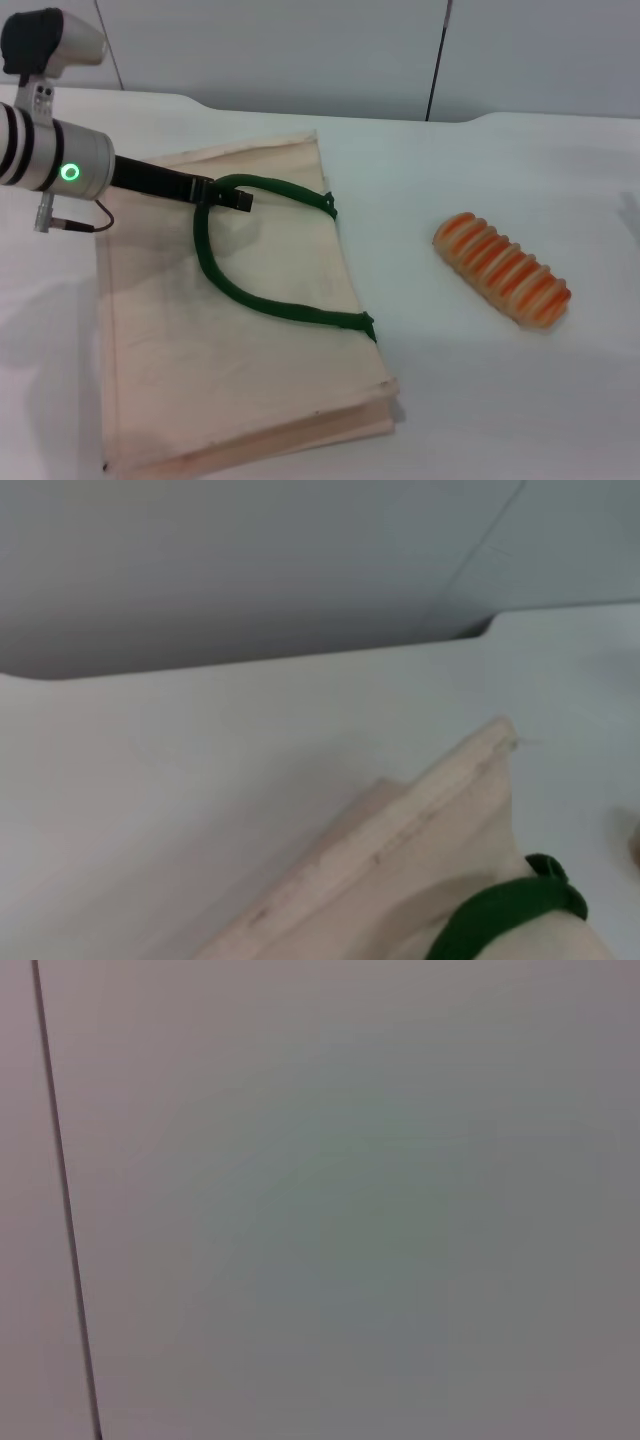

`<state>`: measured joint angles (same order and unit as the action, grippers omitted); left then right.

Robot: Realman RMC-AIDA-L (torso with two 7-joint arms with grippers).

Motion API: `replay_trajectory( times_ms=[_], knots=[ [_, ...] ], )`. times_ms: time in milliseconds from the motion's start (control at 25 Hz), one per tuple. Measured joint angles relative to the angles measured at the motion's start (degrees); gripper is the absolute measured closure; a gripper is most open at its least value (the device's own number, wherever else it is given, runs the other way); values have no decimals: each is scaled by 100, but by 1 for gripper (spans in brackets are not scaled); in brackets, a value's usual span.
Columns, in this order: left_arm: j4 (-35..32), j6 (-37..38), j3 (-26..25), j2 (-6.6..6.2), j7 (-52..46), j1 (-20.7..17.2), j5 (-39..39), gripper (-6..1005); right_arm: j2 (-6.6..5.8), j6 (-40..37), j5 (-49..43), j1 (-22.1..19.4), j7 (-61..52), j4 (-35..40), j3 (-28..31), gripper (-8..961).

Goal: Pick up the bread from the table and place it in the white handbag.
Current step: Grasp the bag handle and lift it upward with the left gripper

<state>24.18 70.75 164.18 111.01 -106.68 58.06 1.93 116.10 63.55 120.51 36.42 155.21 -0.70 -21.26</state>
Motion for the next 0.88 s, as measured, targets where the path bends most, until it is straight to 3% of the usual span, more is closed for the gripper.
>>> replay_trajectory(
  times_ms=[160,560,880],
  knots=[
    [-23,4,0,0,-14,19,57,363,0,0,-1,0,0,0,0,106],
    [-2,94,-2,-4,127,-56,-282,580,0,0,-1,-19,0,0,0,111],
    [30,1156,-10,-159,1418,-529,-2527,850,0,-1,-1,-38,0,-10,142,115]
  ],
)
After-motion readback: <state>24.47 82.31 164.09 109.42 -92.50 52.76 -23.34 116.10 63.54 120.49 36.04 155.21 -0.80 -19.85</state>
